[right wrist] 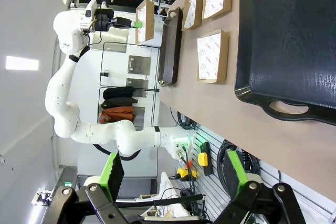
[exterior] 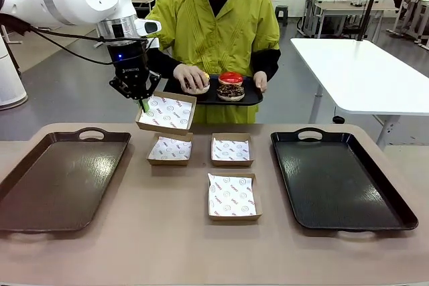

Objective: Individually package the donuts and arrange them on the tray.
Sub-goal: Pick up one Paper togo box, then place the picked Paper togo box on the Handle tray while simultaneously picking up another Paper togo box from the table with the other hand.

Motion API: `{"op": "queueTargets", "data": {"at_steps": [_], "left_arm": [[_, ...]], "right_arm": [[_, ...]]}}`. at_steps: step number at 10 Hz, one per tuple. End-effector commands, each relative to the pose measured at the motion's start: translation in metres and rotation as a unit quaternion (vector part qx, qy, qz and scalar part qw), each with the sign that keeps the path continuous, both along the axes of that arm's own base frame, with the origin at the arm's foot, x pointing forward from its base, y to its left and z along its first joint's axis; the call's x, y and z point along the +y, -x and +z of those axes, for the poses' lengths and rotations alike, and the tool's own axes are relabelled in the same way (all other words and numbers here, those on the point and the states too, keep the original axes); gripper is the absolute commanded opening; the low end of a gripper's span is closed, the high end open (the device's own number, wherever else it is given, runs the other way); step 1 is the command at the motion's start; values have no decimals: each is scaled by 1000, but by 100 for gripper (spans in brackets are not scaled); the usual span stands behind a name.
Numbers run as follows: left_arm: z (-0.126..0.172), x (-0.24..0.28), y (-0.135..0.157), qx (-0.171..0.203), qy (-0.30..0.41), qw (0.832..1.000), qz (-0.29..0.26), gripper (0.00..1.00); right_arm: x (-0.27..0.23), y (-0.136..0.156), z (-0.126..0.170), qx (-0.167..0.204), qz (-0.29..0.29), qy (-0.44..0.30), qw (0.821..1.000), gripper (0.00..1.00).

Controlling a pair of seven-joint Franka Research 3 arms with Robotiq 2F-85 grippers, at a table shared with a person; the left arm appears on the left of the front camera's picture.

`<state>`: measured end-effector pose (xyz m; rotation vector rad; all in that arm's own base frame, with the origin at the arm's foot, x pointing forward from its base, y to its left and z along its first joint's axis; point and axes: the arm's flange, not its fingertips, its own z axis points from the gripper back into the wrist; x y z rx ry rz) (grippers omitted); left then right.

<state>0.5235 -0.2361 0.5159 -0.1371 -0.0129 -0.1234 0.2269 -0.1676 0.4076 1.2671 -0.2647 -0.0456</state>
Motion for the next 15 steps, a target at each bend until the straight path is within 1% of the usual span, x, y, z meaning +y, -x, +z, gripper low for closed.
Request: {"op": "queueTargets", "data": {"at_steps": [1,15], "left_arm": [[1,1,4,-1,-2,1000,0,0],[1,1,4,-1,-2,1000,0,0]], "right_arm": [[0,0,0,-5,3,-4,1000,100],[0,0,0,-5,3,-4,1000,100]]}}
